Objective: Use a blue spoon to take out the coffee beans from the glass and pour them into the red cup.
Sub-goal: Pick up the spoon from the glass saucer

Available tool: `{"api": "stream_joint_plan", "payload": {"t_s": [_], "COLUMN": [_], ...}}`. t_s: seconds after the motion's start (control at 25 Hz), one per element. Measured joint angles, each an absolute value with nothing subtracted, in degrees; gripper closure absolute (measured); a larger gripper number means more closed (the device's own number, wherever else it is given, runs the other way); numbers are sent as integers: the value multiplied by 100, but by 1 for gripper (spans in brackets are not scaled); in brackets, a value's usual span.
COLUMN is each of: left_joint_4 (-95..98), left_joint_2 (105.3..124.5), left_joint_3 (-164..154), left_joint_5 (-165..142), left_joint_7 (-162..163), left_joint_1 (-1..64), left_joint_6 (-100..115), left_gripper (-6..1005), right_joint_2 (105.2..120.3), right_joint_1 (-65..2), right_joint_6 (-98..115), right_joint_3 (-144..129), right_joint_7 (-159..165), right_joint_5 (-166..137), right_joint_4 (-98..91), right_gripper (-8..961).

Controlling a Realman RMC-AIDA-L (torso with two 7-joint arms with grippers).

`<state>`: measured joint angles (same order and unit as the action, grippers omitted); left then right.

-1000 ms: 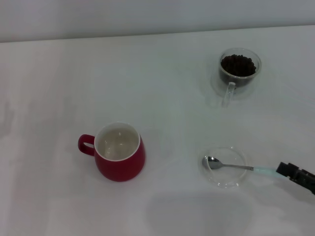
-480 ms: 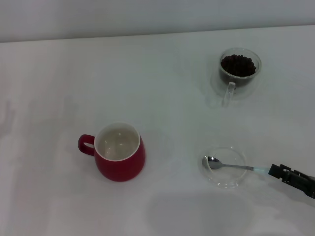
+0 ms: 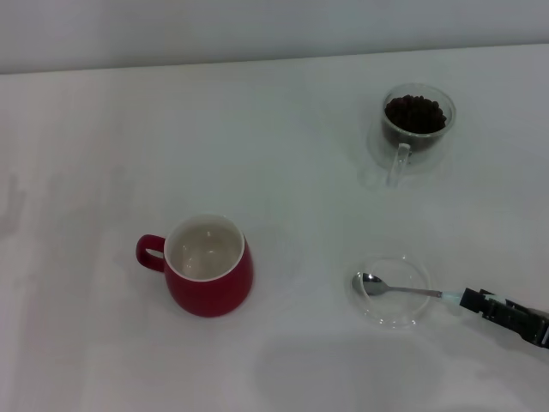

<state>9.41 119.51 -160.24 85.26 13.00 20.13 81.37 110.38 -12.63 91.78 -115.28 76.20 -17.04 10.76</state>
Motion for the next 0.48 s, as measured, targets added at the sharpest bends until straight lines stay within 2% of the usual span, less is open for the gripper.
{"api": "stream_joint_plan", "payload": {"t_s": [0.48], "left_joint_4": [941], "left_joint_2": [11944], "left_joint_3": [-16013], "left_joint_5": [8534], "left_joint_7": [1301], "left_joint_1": [2009], "left_joint_6": [8139], "left_gripper": [165], "right_joint_2": [11065], "right_joint_1": [-1275], "right_joint_6": [9119], "right_joint_3": [-11575], "right_joint_7": [7659], "right_joint_5": [-1694], "right_joint_4": [1055], "right_gripper": [278]}}
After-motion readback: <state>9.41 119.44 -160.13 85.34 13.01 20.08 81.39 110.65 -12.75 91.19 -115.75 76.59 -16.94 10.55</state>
